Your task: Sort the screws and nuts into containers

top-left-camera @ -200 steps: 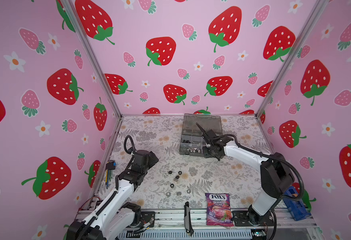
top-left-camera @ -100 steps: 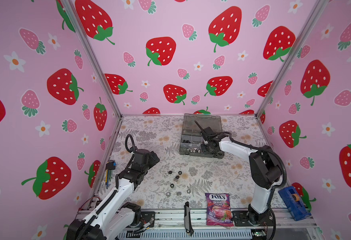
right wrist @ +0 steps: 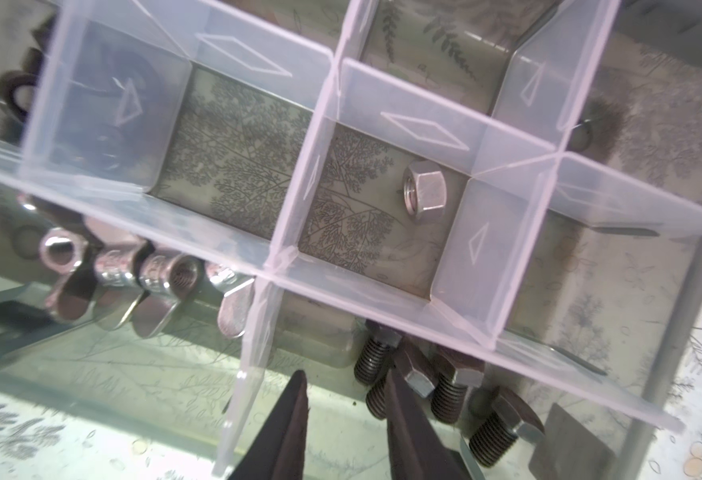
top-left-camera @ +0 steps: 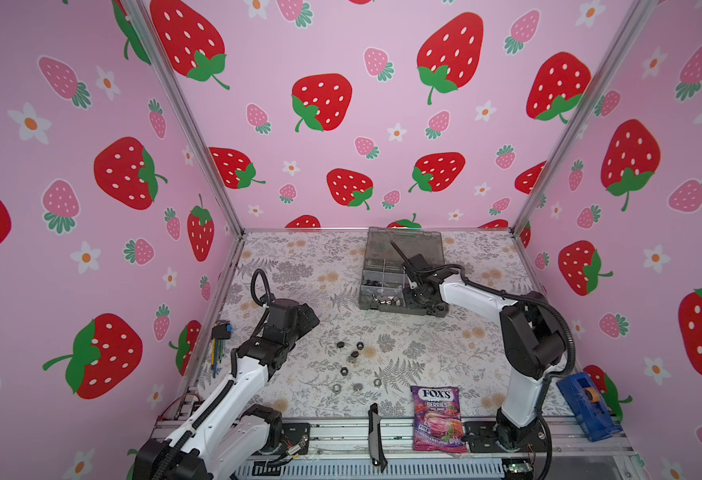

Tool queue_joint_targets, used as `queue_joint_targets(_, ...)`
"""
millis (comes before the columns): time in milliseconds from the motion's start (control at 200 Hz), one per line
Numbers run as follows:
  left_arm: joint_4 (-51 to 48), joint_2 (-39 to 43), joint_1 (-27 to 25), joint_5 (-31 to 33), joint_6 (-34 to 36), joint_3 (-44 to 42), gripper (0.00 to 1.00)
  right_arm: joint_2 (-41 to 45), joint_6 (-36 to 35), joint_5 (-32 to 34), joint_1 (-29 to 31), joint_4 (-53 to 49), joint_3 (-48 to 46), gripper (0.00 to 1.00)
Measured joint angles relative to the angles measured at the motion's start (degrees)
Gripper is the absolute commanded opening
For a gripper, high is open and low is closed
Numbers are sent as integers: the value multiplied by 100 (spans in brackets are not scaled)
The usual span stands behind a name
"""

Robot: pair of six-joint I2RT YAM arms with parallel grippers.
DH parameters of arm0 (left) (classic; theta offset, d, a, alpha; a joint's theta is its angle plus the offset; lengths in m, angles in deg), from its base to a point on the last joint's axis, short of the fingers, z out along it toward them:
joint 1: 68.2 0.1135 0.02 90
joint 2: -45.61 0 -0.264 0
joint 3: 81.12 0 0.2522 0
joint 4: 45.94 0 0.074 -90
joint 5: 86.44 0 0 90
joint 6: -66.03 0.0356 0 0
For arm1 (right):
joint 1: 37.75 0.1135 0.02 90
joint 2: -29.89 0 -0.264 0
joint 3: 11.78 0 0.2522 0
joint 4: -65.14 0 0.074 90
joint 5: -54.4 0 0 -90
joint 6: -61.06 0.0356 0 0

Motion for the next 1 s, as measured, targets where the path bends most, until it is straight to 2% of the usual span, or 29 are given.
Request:
queue_joint_targets(215,-37,0,0,22,-26,0,99,734,2,55,251,52,28,35)
queue_joint_targets(340,-39,0,0,48,-66,0,99,868,2,63,531,79,136,35)
queue_joint_targets(745,-66,4,0,223,-337,0,99,354,-57,-225,1917,70,297,35)
queue_joint_targets(1000,-393,98,15,470,-560,0,99,118,-496,-651,2811,15,271,35)
